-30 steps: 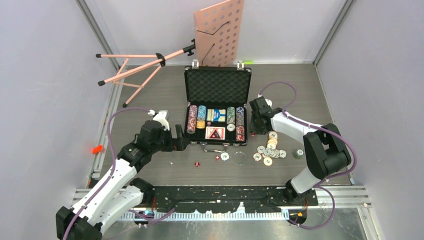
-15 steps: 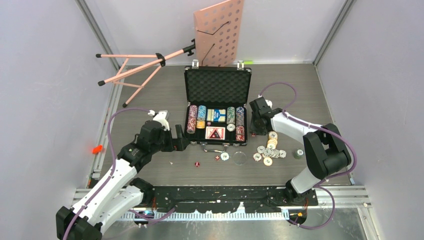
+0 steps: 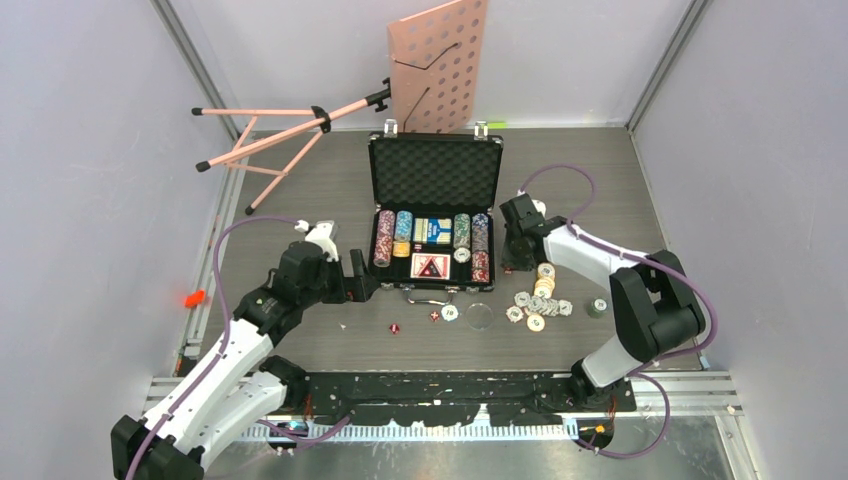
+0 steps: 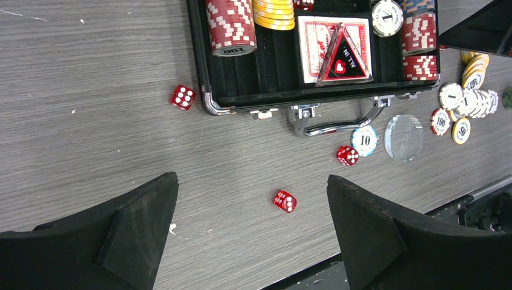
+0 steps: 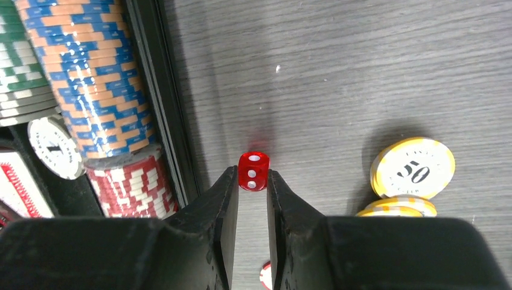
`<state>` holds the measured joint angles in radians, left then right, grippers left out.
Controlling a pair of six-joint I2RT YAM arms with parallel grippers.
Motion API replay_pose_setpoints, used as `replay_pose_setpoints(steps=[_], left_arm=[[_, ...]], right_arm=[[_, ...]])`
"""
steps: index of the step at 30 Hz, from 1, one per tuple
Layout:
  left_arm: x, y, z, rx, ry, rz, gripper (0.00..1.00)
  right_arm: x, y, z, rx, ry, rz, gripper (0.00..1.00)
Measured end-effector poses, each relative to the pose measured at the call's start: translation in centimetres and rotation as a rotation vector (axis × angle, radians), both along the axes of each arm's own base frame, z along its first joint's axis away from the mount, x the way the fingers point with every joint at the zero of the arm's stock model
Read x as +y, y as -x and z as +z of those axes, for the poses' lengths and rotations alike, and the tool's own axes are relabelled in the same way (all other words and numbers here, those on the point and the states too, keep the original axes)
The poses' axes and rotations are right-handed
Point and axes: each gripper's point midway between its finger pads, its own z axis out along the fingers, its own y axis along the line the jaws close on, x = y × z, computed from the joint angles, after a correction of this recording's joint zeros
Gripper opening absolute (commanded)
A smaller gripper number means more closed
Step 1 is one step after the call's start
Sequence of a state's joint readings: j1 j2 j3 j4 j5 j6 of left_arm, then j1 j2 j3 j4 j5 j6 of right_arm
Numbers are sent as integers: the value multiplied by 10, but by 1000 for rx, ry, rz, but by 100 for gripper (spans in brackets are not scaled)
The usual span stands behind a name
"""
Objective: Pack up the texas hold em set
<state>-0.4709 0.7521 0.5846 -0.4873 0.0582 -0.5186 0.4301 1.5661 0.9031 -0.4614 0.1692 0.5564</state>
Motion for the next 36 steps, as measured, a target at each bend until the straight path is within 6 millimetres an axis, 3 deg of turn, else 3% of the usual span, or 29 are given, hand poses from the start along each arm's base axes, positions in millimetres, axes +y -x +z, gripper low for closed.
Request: replay_pose_setpoints(steps=[7,12,15,20,25,29,36], left_arm=[[0,0,1,-3,2,0,97],[0,0,1,-4,2,0,97],[0,0,1,-5,4,1,97],[-2,0,-2,-1,14,0,97],[-3,3,-17,25,25,5,96],[-4,5,-30,37,34,7,96],[-9,7,-53,29,71,-8,94]], right_arm=[[-2,6,26,-32,-19,3,21],[5,-1,57,-80,-52,12,21],[17,-6,74,-106,-80,34,21],[54,-14,98,-152,-140,95,21],[99,-24,93,-150,-170,143,21],[133,-27,76,-132,-174,167,21],[165,-35,47,-110,-191,158,21]])
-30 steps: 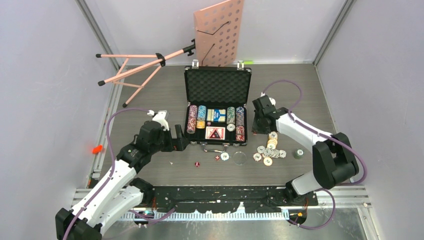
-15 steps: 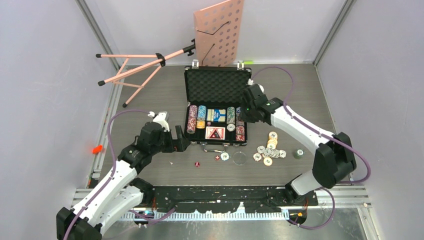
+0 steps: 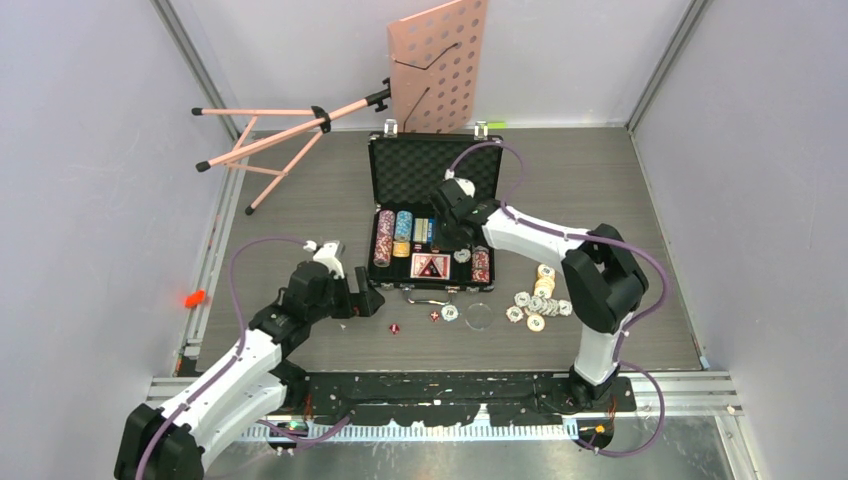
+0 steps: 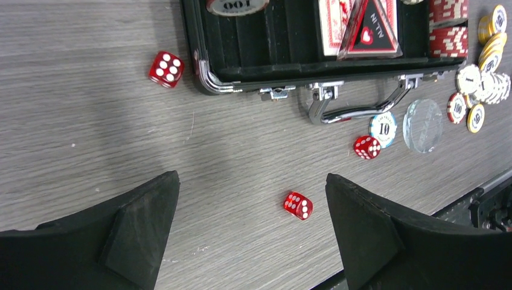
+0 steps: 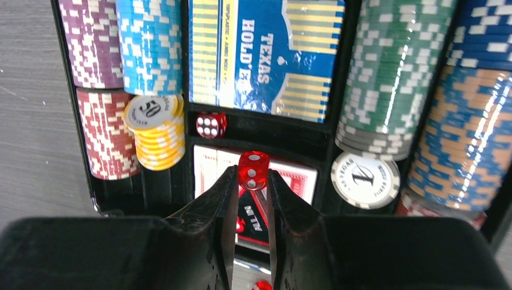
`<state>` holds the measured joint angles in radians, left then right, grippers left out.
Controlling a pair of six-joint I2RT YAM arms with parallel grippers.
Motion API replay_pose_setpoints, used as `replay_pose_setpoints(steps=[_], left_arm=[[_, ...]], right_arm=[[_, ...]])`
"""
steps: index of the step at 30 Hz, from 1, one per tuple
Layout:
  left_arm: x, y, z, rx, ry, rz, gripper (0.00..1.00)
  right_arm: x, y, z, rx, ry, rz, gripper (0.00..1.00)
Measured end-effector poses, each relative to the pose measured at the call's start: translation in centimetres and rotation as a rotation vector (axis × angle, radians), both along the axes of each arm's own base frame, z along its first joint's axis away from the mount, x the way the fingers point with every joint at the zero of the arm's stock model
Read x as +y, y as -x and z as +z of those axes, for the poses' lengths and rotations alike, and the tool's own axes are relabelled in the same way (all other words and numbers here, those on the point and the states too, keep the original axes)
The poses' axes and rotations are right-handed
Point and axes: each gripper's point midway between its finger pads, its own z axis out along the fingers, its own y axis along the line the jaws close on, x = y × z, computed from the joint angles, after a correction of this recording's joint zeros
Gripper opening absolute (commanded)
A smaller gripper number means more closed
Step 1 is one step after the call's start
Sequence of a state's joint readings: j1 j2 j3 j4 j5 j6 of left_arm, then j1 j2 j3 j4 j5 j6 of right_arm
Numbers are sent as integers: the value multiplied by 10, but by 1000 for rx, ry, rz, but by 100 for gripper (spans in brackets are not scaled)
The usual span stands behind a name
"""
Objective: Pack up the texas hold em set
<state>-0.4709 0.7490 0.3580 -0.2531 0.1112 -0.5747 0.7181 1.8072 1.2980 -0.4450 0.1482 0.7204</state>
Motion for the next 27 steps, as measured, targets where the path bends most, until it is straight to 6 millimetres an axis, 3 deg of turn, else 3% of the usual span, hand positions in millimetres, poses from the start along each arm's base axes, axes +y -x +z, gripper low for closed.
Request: replay_pose_setpoints(steps=[6,13,27], left_arm=[[-7,3,-15,-10,27,-40,93],[-18,-5,7,-128,89,-95,92],[-20,0,28,-238,145,-114,92]], right_arm=[[13,-12,-16,11,-19,-28,21],[23,-20,-25,15,-25,-36,21],[33,-18,-26,22,-43,-30,22]])
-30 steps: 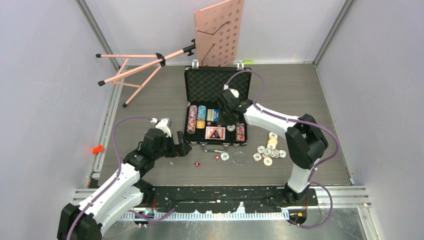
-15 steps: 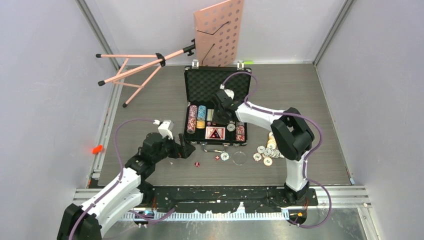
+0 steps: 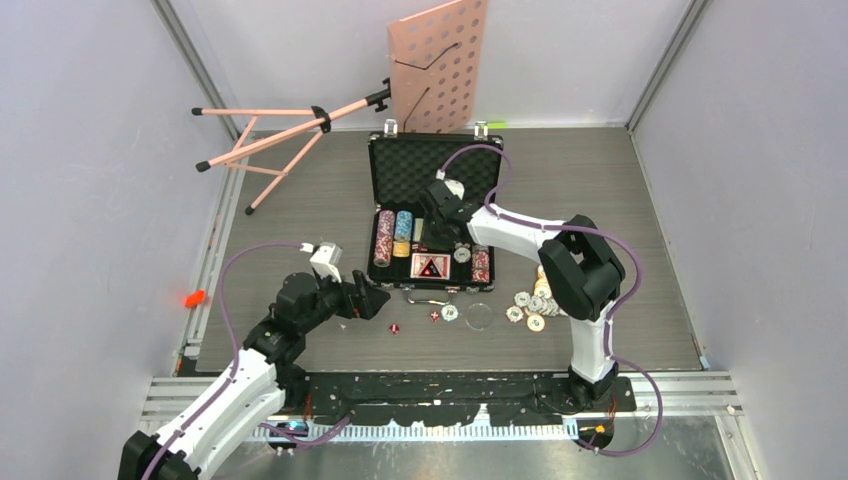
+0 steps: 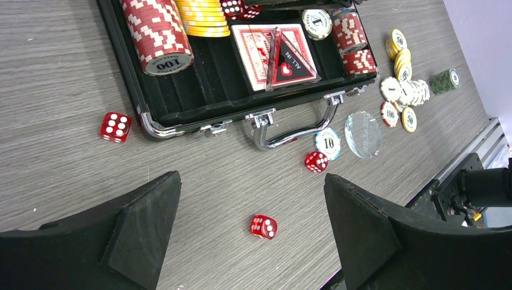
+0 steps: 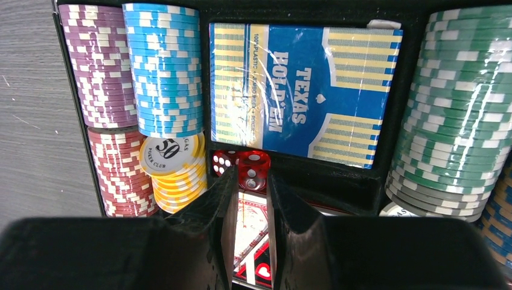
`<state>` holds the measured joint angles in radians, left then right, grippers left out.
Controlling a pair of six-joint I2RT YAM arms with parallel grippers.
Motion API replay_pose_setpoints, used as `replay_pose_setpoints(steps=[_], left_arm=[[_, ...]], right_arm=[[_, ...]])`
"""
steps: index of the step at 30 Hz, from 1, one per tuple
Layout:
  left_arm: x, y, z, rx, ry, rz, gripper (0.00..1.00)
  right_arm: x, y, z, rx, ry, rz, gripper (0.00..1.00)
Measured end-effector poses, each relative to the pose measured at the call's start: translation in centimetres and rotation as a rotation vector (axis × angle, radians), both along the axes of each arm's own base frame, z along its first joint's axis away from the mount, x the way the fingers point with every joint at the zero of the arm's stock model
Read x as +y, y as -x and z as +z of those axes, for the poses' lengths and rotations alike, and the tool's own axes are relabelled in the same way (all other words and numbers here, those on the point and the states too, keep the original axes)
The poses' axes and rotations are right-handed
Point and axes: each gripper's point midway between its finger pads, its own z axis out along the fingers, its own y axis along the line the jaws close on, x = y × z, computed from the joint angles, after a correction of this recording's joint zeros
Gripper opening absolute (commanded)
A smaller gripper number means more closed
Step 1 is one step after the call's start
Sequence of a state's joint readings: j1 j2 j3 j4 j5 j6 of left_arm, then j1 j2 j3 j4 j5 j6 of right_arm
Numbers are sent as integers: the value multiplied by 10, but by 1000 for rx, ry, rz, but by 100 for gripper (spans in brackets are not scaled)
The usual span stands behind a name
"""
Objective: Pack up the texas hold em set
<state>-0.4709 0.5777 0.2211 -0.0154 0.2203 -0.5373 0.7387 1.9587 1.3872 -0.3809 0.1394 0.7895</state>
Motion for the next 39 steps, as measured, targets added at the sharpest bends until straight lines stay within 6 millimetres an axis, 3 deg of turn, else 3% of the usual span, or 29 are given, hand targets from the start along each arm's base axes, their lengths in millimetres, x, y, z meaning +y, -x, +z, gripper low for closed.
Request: replay_pose_setpoints(steps=[4,10,17,24,32,39], left_arm=[[0,0,0,1,0,0,92],[0,0,-2,7,-3,0,92],[0,0,-2,6,-3,0,92],[0,0,-2,7,-4,0,92],[0,0,-6,21,-10,0,88],[0,0,-8,27,-14,0,88]], right_arm=[[1,1,0,2,-1,2,24],[1,1,0,5,-4,-2,44],[2,2,0,6,-4,0,47],[1,1,0,1,-2,-11,42],[-2,1,-3,-4,8,-20,25],[-2,0,-3,-6,8,-23,17]])
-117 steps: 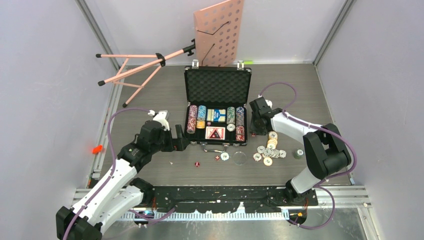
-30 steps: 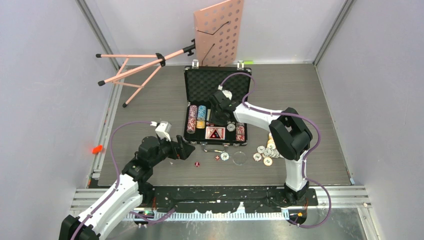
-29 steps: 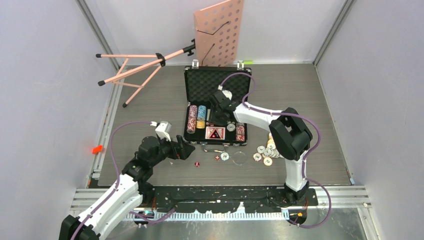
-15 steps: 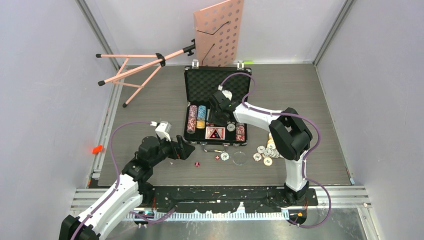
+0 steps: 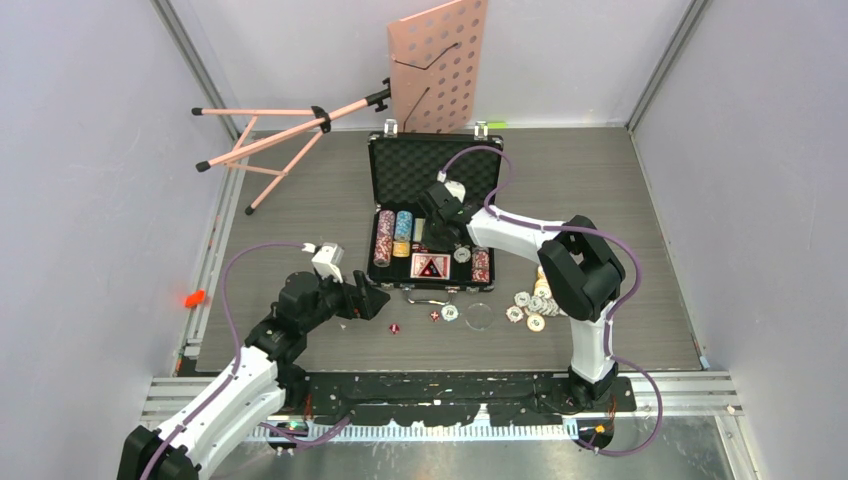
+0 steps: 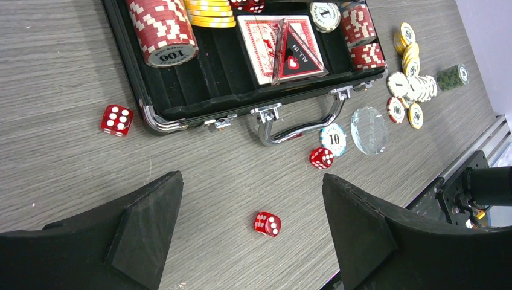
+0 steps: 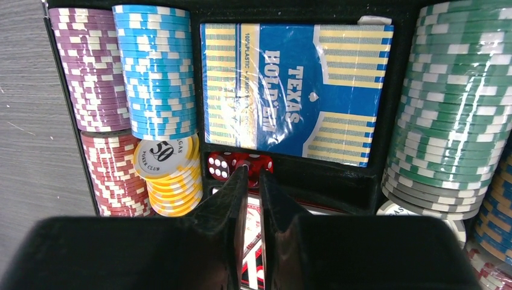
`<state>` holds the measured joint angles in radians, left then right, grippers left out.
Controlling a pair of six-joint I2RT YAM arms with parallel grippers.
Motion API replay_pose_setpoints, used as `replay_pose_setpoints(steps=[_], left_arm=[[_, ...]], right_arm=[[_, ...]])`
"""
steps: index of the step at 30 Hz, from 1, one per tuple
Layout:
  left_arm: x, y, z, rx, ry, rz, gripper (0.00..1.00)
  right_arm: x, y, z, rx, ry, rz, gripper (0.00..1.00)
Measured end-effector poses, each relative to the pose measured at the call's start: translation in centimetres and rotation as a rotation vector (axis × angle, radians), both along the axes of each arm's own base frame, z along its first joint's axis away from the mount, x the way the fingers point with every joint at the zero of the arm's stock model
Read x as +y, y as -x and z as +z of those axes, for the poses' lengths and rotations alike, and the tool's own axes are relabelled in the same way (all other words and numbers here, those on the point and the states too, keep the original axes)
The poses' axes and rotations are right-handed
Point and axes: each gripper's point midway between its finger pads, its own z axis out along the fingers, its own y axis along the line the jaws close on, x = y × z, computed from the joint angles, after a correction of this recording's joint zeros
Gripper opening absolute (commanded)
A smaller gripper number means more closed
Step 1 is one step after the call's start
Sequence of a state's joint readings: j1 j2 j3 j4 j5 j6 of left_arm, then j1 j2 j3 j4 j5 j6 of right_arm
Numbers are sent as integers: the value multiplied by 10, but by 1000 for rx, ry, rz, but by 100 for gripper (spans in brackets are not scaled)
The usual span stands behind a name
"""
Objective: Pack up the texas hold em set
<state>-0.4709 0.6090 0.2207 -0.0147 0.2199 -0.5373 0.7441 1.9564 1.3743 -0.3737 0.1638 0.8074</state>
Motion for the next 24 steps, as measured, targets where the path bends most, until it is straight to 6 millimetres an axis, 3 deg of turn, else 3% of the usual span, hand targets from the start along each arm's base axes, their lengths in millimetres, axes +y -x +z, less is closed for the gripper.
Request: replay_pose_setpoints(steps=[10,24], left_arm=[[0,0,0,0,1,0,88],[0,0,-1,4,-2,0,88]], right_arm=[[2,1,0,5,-12,-3,11],[-1,0,-3,11,-20,-19,26]])
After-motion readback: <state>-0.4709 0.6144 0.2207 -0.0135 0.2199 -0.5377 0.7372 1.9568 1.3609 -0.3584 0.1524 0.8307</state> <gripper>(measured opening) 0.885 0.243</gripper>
